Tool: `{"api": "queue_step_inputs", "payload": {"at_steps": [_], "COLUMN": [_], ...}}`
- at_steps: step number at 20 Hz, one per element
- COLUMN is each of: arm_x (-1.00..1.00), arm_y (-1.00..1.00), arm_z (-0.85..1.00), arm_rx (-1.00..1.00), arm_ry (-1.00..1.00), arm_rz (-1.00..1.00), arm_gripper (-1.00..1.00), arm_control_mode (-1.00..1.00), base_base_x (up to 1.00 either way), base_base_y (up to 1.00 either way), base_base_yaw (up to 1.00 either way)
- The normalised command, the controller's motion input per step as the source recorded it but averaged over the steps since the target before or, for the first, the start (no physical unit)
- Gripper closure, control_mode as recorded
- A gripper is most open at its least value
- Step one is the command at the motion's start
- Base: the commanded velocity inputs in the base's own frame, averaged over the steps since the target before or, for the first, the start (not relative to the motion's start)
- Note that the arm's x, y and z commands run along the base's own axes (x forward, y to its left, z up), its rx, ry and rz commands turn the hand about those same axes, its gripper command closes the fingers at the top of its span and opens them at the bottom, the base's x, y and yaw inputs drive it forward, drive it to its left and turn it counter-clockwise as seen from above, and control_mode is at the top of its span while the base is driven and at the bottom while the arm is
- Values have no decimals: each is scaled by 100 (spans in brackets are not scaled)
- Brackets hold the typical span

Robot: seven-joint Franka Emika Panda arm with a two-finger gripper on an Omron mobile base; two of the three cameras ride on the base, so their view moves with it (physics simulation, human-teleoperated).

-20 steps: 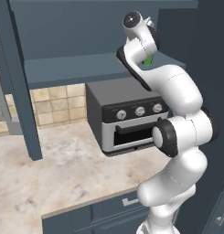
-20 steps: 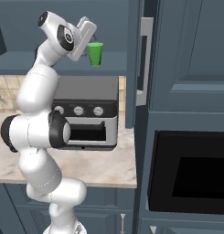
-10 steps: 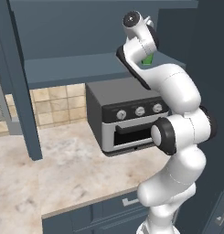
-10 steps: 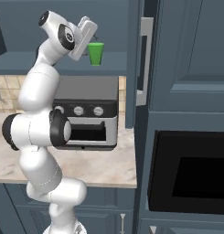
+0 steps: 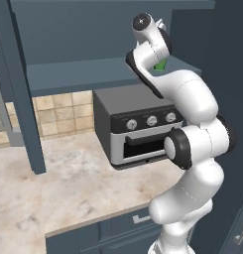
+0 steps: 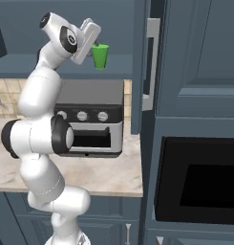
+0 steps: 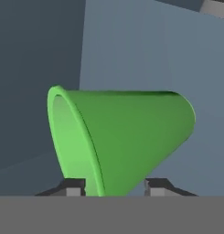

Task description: There is a tray on the dining counter. Grab the cup, mug, and pitcher and place them on the tray. The pitcher may be placed next to the tray if it cannot fit the tray.

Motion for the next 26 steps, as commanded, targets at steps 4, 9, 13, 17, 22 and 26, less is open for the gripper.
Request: {"api": "queue_step_inputs", "payload": {"at_steps": [4, 9, 13, 17, 22, 26], "arm_x": [0, 0, -15, -40, -63, -89], "arm_y": [0, -3, 0, 0, 0, 0], "arm_z": [-13, -6, 0, 0, 0, 0], "arm_rx": [0, 0, 0, 0, 0, 1], "arm_ry": [0, 0, 0, 0, -3, -7], "arm_rz": [0, 0, 0, 0, -2, -1], "arm_gripper": [100, 100, 100, 100, 100, 100], "arm_control_mode": [-100, -100, -100, -100, -100, -100], "base_base_x": [0, 0, 0, 0, 0, 0], "base_base_y": [0, 0, 0, 0, 0, 0], "base_base_yaw": [0, 0, 0, 0, 0, 0]}}
